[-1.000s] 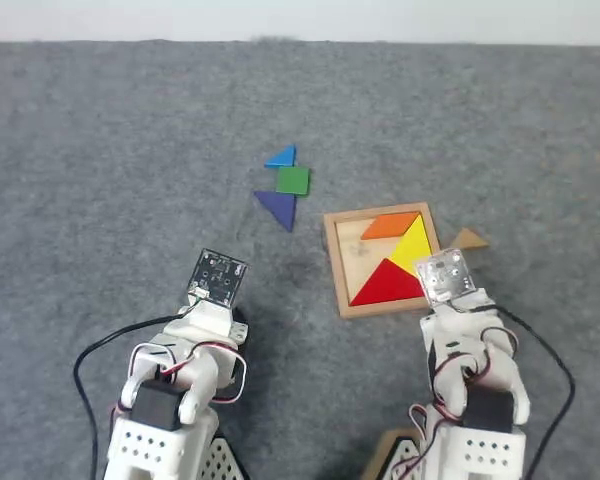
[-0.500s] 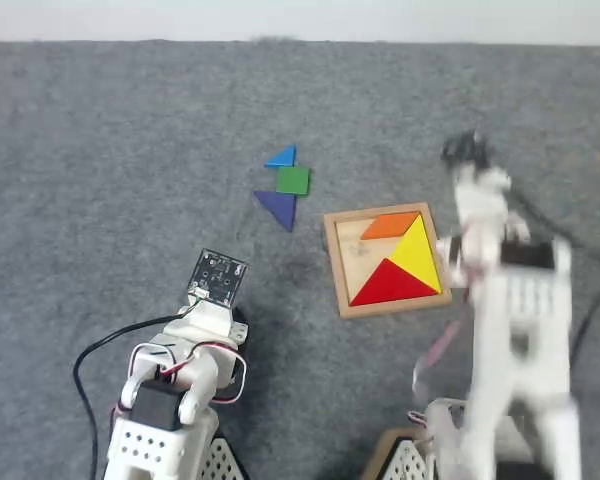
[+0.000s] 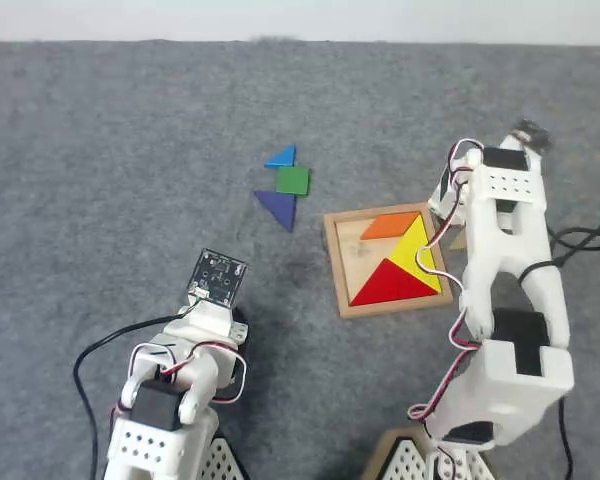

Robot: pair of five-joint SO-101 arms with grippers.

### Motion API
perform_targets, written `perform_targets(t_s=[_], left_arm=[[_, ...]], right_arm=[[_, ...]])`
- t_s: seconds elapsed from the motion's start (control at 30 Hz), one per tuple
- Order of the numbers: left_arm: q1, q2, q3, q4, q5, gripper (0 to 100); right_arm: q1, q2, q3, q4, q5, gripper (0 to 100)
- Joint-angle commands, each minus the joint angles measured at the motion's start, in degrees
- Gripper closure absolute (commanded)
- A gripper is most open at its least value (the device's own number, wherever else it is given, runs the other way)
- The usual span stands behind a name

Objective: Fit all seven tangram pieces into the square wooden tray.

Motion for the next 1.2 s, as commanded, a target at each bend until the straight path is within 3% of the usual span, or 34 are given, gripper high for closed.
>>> perform_targets(t_s=[0.0,0.37,0.67,0.87,1.17], left_arm=[[-0.1,-1.1,-0.6,0.3,0.5,96],[-0.1,-1.1,-0.6,0.3,0.5,96],[-0.1,-1.1,-0.6,0.3,0.5,96],[-0.1,-1.1,-0.6,0.3,0.5,96],[-0.1,-1.1,-0.6,0.3,0.5,96]], right_arm=[[1.2,-0.6,-3.2,0.7,-5.4,69.5],[2.2,4.5,-3.3,-2.2,-10.2,72.1],[4.7,13.0,-13.1,-1.8,-10.8,72.1],[5.7,17.6,-16.1,-2.4,-17.6,72.1],[5.4,22.2,-20.0,-2.8,-18.3,72.1]])
